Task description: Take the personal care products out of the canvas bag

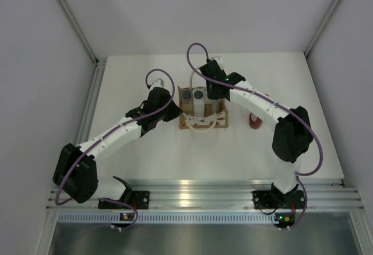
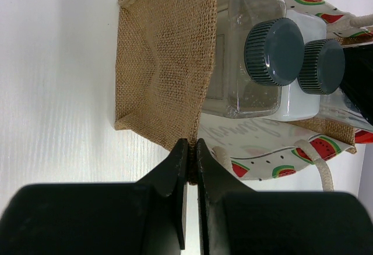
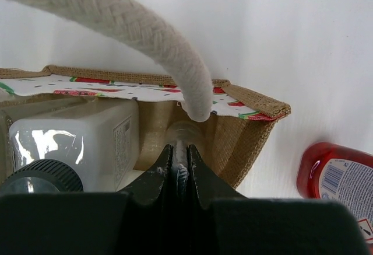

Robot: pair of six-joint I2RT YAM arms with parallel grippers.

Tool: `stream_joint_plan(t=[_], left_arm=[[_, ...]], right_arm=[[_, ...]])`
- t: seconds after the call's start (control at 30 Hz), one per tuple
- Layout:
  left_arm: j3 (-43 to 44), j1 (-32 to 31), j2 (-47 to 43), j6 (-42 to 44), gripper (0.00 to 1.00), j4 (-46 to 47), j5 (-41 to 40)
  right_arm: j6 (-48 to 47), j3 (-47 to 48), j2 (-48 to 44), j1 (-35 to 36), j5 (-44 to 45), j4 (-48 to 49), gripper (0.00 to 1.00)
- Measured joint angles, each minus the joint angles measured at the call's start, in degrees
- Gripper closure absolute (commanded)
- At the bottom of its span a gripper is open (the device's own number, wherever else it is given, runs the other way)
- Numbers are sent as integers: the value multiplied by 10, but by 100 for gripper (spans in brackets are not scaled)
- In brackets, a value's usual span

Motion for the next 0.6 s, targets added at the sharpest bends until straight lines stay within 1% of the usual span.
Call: stream_joint_plan(t=[0.23, 0.6], left_arm=[[0, 0, 0, 0, 100, 0, 0], [0, 0, 0, 0, 100, 0, -2]], right_arm=[[-14, 0, -8, 0, -7, -2, 100], [-28, 0, -64, 0, -26, -9, 100]])
